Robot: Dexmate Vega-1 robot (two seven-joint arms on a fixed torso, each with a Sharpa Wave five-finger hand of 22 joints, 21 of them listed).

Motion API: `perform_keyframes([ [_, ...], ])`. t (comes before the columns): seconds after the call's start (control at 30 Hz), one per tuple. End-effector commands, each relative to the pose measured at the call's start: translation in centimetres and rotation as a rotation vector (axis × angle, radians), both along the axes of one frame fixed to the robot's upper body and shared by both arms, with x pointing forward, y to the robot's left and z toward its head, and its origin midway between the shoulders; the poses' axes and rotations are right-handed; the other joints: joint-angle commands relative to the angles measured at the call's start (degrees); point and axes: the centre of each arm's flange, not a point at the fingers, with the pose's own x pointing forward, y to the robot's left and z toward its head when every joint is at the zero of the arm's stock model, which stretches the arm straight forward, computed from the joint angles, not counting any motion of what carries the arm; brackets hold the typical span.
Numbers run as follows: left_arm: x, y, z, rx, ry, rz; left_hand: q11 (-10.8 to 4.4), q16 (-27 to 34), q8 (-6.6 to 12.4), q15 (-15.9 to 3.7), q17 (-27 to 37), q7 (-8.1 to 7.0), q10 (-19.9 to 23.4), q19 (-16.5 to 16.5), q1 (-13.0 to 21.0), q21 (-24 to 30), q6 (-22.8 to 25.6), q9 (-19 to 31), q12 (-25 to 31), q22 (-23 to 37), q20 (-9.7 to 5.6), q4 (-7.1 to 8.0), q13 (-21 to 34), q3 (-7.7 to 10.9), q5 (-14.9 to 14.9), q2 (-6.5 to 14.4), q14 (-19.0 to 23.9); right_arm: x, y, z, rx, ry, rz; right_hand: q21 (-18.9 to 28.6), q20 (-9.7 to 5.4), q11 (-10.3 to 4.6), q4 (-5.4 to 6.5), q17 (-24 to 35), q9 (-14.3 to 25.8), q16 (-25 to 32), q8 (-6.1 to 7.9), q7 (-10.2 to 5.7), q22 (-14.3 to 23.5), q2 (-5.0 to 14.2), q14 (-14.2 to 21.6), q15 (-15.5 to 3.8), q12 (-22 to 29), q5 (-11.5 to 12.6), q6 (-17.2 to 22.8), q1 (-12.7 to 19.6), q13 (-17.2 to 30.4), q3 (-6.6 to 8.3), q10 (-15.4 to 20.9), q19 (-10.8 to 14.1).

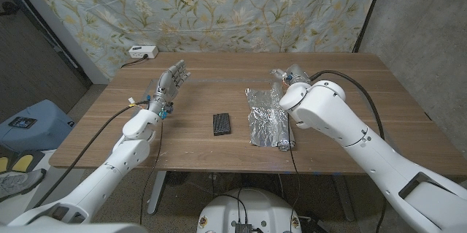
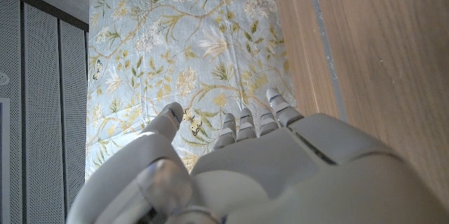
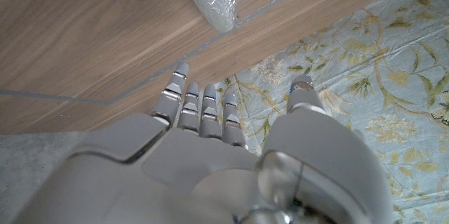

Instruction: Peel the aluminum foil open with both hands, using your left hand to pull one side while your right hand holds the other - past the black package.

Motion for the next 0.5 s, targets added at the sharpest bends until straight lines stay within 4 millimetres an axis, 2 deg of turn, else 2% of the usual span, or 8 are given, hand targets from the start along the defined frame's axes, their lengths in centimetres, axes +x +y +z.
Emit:
perform_keyframes([
  [0.03, -0.23, 0.45, 0.45, -0.015, -0.009, 0.014, 0.35, 0.33, 0.17, 0.52, 0.28, 0.10, 0.05, 0.29, 0.81, -0.09, 0.50, 0.33, -0.08, 0.18, 0.51, -0.31, 0.25, -0.04, 0.34, 0.00, -0.08, -0.84, 1.18, -0.87, -0.018, 0.053, 0.024, 0.05, -0.05, -0.09, -0.03, 0.34, 0.13, 0.15, 0.20, 4.29, 0.11, -0.06, 0.10, 0.16, 0.27, 0.52, 0.32, -0.07, 0.64, -0.65, 0.40, -0.13],
  [0.2, -0.20, 0.46, 0.58, -0.017, -0.004, 0.010, 0.39, 0.30, 0.14, 0.49, 0.28, 0.08, 0.01, 0.30, 0.86, -0.17, 0.45, 0.33, -0.11, 0.18, 0.59, -0.38, 0.25, -0.07, 0.35, 0.01, -0.14, -1.07, 1.31, -1.16, -0.029, 0.061, 0.036, 0.08, -0.03, -0.09, 0.13, 0.53, 0.17, 0.25, 0.30, 4.31, 0.12, 0.05, 0.52, 0.17, 0.55, 0.60, 0.52, -0.66, 1.69, -1.47, 1.03, -0.27],
  [0.5, -0.15, 0.30, 0.57, -0.018, -0.001, 0.008, 0.55, 0.34, 0.20, 0.52, 0.28, 0.08, 0.04, 0.47, 0.96, -0.25, 0.68, 0.33, -0.11, 0.19, 0.68, -0.49, 0.24, -0.11, 0.37, 0.06, -0.03, -1.54, 1.23, -1.70, -0.037, 0.065, 0.045, 0.06, 0.00, -0.09, 0.17, 0.58, 0.18, 0.24, 0.33, 4.32, 0.12, 0.33, 0.75, 0.15, 0.53, 0.67, 0.78, -1.02, 2.42, -1.92, 1.42, -0.51],
])
